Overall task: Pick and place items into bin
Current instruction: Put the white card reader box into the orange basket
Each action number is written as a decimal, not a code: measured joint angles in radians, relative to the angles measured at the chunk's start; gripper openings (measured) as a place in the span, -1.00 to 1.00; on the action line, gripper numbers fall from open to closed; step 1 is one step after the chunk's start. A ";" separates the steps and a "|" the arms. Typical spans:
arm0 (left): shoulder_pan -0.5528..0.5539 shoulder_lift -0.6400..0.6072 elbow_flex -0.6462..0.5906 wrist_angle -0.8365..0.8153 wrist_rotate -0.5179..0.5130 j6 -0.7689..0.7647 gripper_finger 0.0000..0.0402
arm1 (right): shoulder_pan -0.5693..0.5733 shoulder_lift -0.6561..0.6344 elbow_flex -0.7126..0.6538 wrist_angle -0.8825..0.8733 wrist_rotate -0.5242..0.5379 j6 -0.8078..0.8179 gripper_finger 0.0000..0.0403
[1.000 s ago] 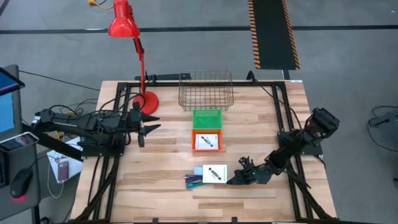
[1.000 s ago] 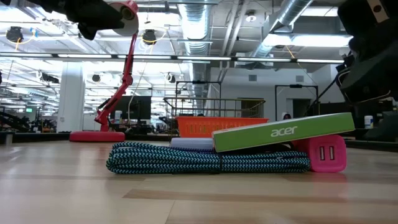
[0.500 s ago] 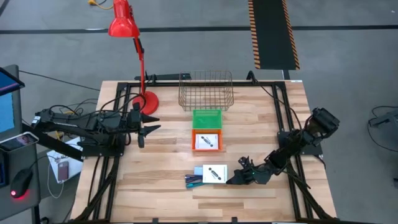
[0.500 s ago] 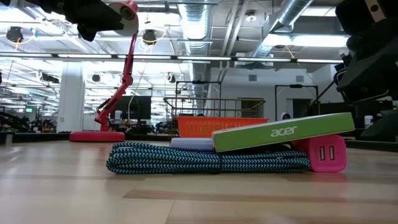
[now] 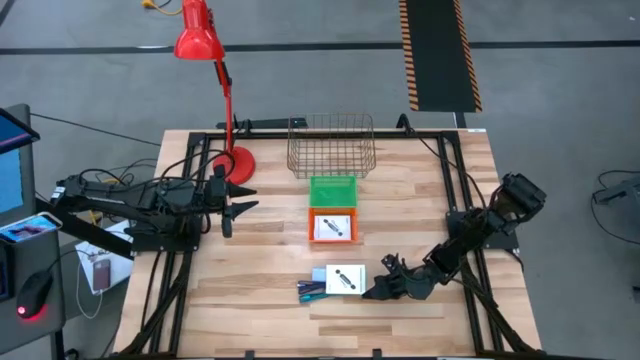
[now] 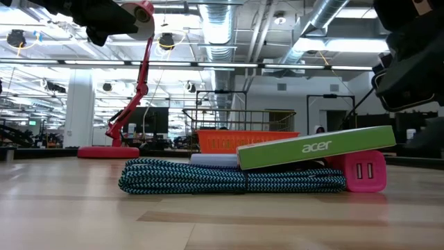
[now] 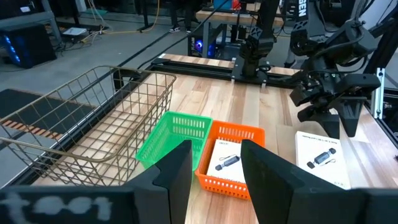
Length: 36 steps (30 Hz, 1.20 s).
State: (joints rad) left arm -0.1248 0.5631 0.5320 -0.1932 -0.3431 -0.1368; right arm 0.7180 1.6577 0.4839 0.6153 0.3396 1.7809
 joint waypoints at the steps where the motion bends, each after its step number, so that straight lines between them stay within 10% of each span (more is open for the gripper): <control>1: 0.000 0.000 0.000 0.000 0.000 0.000 -0.36 | 0.003 0.000 0.000 -0.002 0.002 0.001 0.05; 36: 0.000 0.000 0.000 0.004 -0.002 -0.015 -0.36 | 0.006 0.146 0.003 0.214 0.030 -0.011 0.05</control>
State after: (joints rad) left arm -0.1249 0.5632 0.5320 -0.1894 -0.3447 -0.1519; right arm 0.7242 1.8034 0.4866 0.8292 0.3691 1.7695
